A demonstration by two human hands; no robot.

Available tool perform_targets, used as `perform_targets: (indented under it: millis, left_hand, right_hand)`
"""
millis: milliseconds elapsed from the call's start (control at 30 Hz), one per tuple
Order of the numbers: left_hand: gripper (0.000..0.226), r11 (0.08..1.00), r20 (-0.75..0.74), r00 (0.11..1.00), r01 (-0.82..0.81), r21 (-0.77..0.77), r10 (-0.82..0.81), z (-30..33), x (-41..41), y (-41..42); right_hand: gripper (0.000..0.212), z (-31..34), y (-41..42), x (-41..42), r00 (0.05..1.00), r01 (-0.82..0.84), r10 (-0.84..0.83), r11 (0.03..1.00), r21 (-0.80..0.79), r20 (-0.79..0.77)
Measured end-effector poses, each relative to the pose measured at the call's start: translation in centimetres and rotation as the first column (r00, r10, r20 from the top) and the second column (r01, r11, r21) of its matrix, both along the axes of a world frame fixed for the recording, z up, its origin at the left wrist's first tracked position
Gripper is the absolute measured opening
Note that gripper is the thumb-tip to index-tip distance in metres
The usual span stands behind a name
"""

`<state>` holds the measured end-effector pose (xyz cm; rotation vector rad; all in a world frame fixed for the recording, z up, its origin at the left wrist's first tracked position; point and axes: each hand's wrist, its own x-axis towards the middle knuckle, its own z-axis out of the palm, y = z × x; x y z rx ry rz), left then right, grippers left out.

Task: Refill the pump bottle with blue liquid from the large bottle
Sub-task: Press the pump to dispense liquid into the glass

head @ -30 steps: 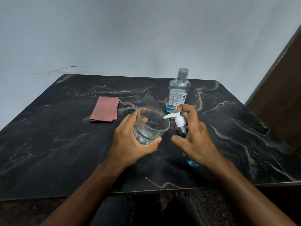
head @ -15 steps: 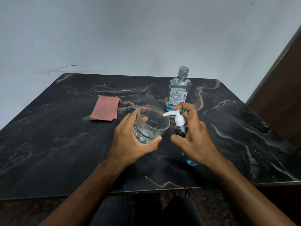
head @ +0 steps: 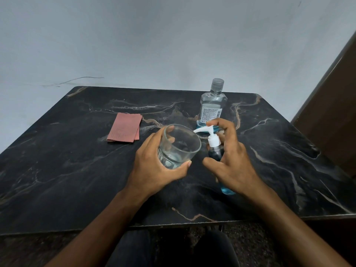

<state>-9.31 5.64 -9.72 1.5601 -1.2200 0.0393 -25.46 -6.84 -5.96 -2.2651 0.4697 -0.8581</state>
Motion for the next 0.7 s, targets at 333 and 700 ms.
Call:
perform_targets:
  millis: [333, 700]
  left_hand:
    - [0.090, 1.000, 0.000, 1.000, -0.002, 0.004, 0.002, -0.10, 0.08, -0.05]
    - [0.091, 1.000, -0.001, 1.000, -0.003, 0.002, 0.003, -0.15, 0.12, -0.06]
  right_hand:
    - [0.072, 0.11, 0.09, -0.13, 1.000, 0.000, 0.000, 1.000, -0.014, -0.008]
    - [0.071, 0.39, 0.18, -0.24, 1.000, -0.018, 0.017, 1.000, -0.023, -0.012]
